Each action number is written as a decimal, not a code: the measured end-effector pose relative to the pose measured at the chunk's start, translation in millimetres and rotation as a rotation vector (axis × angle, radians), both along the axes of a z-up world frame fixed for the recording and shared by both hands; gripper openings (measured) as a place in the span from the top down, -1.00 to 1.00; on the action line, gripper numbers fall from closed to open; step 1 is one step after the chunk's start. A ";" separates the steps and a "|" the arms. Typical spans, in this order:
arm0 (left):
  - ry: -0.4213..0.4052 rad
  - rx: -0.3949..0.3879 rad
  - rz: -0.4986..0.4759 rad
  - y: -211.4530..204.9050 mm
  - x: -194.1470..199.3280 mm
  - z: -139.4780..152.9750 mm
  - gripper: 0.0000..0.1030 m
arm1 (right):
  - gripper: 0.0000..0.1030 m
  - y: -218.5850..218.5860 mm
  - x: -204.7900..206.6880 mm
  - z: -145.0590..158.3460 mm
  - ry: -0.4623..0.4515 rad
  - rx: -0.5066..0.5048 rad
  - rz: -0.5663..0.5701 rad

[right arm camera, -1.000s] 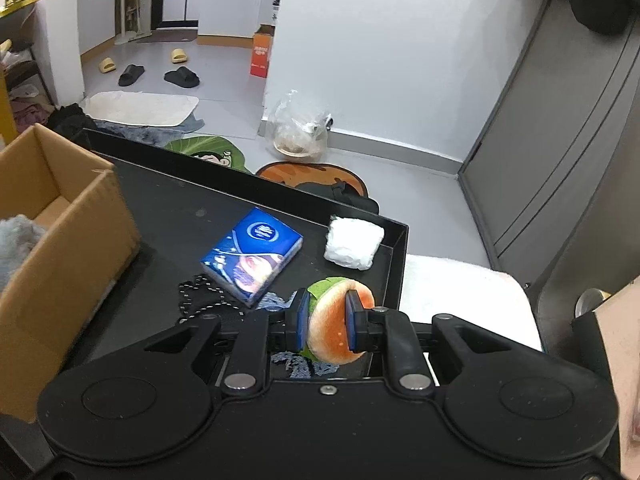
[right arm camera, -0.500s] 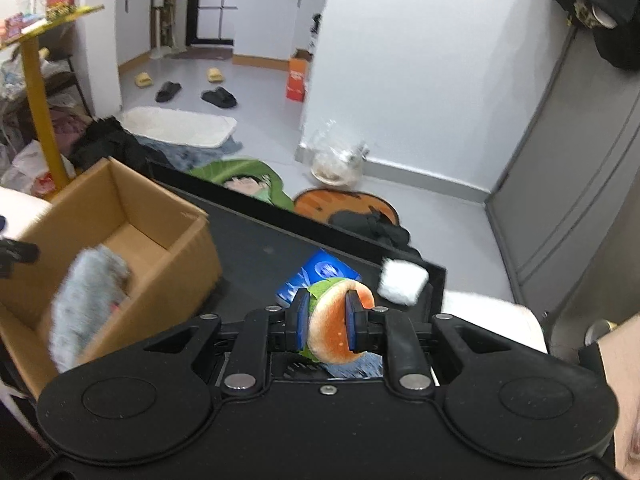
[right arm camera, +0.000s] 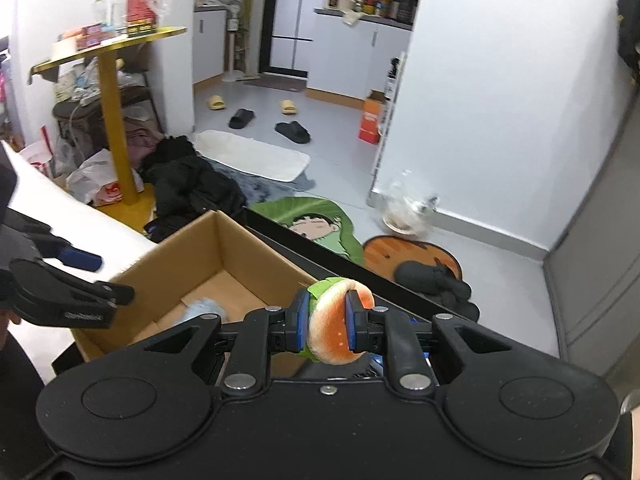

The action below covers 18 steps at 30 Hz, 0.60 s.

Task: Organize soft objects
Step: 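Carry the burger plush with the right gripper and drop it into the box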

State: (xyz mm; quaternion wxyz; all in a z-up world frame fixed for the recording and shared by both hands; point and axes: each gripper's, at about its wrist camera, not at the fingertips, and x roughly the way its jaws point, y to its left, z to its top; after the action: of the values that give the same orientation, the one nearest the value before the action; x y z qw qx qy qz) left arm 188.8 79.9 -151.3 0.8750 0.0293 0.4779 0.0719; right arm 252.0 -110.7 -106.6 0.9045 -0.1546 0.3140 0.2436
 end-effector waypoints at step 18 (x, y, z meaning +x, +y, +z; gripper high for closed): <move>0.051 -0.057 -0.009 10.7 7.8 -12.9 0.79 | 0.64 64.1 -14.7 10.0 0.020 -0.009 0.298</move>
State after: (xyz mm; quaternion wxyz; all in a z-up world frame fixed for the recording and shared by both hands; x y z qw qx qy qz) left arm 196.5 90.6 -164.2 0.8634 0.0084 0.5016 0.0538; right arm 237.2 -46.6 -96.6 0.8545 -0.2012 0.2975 0.3753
